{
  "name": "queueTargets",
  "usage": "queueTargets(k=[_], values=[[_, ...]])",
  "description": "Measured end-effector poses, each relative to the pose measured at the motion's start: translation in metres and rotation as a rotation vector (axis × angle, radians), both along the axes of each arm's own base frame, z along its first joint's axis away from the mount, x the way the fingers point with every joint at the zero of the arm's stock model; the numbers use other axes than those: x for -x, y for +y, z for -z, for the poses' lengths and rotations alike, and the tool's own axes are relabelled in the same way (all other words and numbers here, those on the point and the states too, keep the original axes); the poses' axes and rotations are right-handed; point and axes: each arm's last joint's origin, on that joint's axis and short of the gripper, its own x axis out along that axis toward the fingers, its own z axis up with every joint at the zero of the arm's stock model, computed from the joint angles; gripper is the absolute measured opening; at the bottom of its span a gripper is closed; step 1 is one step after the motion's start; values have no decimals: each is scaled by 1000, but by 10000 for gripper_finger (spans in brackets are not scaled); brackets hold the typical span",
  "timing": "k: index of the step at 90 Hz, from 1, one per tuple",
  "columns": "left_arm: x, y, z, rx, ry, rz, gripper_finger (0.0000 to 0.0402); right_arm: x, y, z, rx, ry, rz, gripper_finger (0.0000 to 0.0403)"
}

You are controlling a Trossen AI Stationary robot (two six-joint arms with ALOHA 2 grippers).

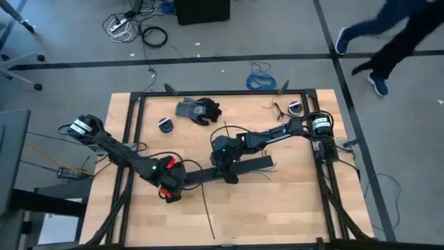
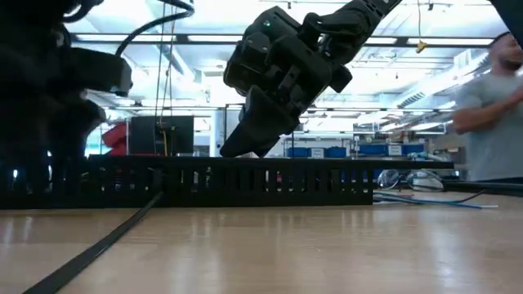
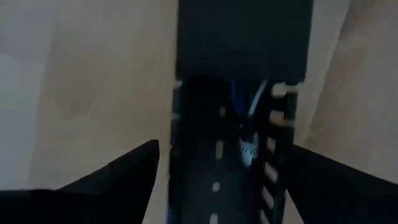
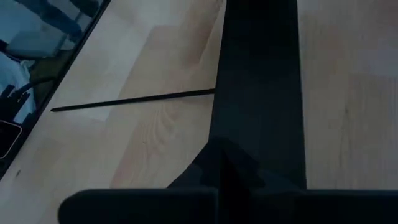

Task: Ziptie cables
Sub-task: Close the black cable duct

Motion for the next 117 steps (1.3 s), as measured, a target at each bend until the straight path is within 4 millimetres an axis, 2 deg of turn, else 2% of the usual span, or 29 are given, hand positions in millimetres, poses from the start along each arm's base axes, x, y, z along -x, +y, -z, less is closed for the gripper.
queueTargets(k=[16,47,68,90,103,117], values=[[4,2,6,-9,13,7,302,0,0,-12,10,-56,11,0],[8,4,13,-18,16,1,250,4,0,-35,-3,-98,2,0],[7,4,13,-22,9,1,244,15,-3,-23,84,67,57,0],[6,4,13,-30,-4,14,238,14,-5,-24,95,46,63,0],[6,4,12,-30,-5,15,231,6,-8,-3,72,64,61,0],[6,4,13,-29,-6,15,230,1,-10,5,28,53,60,0]])
